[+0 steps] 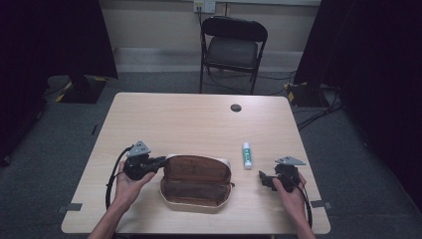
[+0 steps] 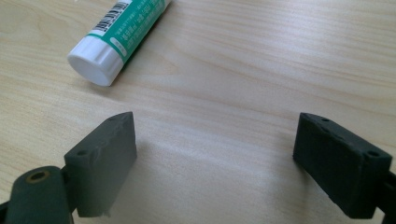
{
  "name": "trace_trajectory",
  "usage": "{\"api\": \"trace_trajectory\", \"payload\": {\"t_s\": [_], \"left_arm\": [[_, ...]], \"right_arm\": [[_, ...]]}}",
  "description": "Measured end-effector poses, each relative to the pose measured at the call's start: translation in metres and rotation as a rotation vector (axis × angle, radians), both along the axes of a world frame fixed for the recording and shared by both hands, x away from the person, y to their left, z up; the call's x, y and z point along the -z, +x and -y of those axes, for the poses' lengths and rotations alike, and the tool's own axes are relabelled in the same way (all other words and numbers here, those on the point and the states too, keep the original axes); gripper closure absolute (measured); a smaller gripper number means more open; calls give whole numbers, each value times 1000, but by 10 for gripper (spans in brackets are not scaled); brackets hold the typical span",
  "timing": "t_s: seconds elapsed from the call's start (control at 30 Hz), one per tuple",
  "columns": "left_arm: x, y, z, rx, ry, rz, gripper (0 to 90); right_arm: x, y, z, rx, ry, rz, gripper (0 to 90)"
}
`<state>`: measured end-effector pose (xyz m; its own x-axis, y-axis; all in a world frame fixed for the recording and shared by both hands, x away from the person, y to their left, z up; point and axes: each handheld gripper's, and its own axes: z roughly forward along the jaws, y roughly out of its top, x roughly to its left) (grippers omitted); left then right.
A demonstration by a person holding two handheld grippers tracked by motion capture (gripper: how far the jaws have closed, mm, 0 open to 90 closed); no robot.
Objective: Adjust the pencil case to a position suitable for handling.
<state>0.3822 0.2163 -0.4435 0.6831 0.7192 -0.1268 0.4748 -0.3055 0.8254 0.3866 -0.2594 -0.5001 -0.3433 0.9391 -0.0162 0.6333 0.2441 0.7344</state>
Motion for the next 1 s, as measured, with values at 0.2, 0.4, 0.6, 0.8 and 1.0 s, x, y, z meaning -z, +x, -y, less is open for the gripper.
{"api": "trace_trajectory", "payload": {"t_s": [0.2, 0.4, 0.6, 0.8, 1.0], "left_arm": [[3, -5, -8, 9, -43, -27, 818], [3, -5, -9, 12, -74, -32, 668], [0, -9, -15, 8, -59, -35, 473], [0, -14, -34, -20, -31, -51, 293], [0, -20, -51, -38, -23, -75, 245]], "right_arm": [[0, 0, 0, 0, 0, 0, 125], [0, 1, 0, 2, -1, 1, 125], [0, 1, 0, 2, -2, 2, 125], [0, 1, 0, 2, -1, 2, 126], [0, -1, -2, 23, 0, 0, 126]]}}
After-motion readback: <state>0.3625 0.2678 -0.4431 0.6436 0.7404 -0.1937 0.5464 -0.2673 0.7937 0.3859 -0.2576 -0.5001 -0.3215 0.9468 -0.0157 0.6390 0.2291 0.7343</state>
